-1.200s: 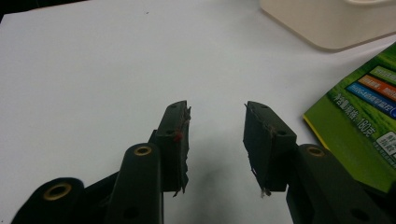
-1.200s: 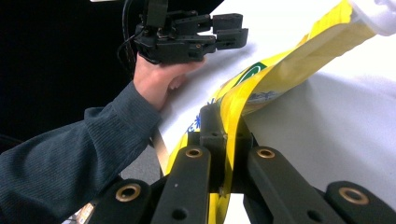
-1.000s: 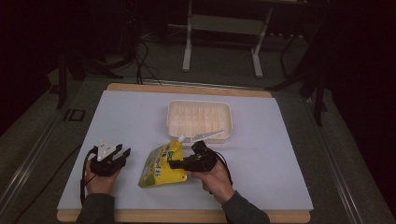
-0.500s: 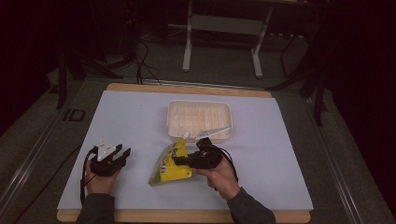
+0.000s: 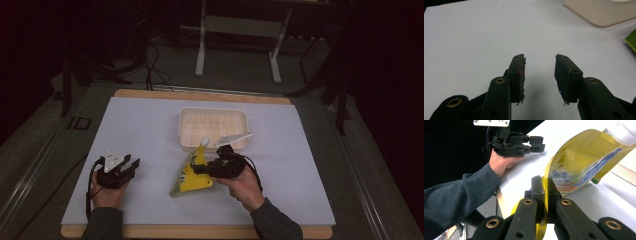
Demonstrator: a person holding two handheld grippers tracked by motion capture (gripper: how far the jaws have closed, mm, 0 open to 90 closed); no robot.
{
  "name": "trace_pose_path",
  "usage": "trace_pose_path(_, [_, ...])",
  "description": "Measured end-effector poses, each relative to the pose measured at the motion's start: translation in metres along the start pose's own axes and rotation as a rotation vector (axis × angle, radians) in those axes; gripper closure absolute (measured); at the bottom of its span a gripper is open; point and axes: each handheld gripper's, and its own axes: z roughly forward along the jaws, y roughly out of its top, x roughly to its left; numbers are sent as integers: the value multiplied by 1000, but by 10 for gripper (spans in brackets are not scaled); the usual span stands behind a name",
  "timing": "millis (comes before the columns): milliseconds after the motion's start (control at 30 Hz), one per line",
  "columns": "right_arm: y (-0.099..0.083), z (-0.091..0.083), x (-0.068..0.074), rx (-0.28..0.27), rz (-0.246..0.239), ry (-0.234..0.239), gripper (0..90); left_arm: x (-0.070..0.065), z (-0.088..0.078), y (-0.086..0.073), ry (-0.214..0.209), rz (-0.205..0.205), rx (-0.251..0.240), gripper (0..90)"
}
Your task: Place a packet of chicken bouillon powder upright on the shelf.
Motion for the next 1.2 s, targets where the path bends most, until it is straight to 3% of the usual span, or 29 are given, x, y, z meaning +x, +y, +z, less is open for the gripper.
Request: trace_pose_path(1200, [9,-27,0,8,-65,-53,900,-1,1,0,0,1,6,591])
